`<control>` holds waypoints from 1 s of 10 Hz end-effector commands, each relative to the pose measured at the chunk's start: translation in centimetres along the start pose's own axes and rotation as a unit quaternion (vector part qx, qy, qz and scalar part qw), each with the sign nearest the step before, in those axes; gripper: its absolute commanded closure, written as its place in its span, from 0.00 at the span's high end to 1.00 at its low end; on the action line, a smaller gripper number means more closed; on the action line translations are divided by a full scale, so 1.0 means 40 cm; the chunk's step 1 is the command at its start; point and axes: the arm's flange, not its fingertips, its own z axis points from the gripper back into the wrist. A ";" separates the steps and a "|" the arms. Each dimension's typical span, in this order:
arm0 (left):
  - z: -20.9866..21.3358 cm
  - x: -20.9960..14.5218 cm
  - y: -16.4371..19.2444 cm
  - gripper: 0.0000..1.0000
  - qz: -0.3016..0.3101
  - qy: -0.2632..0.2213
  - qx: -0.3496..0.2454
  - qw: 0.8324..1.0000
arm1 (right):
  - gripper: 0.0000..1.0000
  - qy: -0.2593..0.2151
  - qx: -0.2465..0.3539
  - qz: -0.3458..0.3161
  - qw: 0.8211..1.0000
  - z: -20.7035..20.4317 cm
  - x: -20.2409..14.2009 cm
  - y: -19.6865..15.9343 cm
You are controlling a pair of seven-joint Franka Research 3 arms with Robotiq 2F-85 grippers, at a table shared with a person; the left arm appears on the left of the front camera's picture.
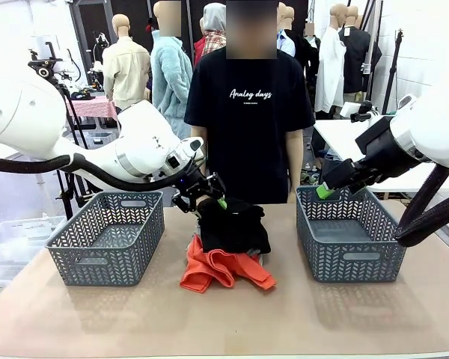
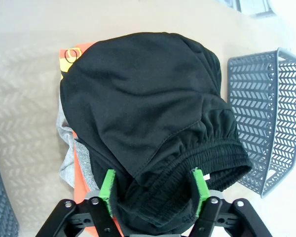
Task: Sort the tops and bottoms.
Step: Lift clothes from the center of the table with your left hand.
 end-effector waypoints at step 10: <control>0.011 0.005 0.005 0.00 -0.003 0.013 -0.011 1.000 | 1.00 0.001 0.013 -0.003 1.000 -0.005 -0.001 -0.002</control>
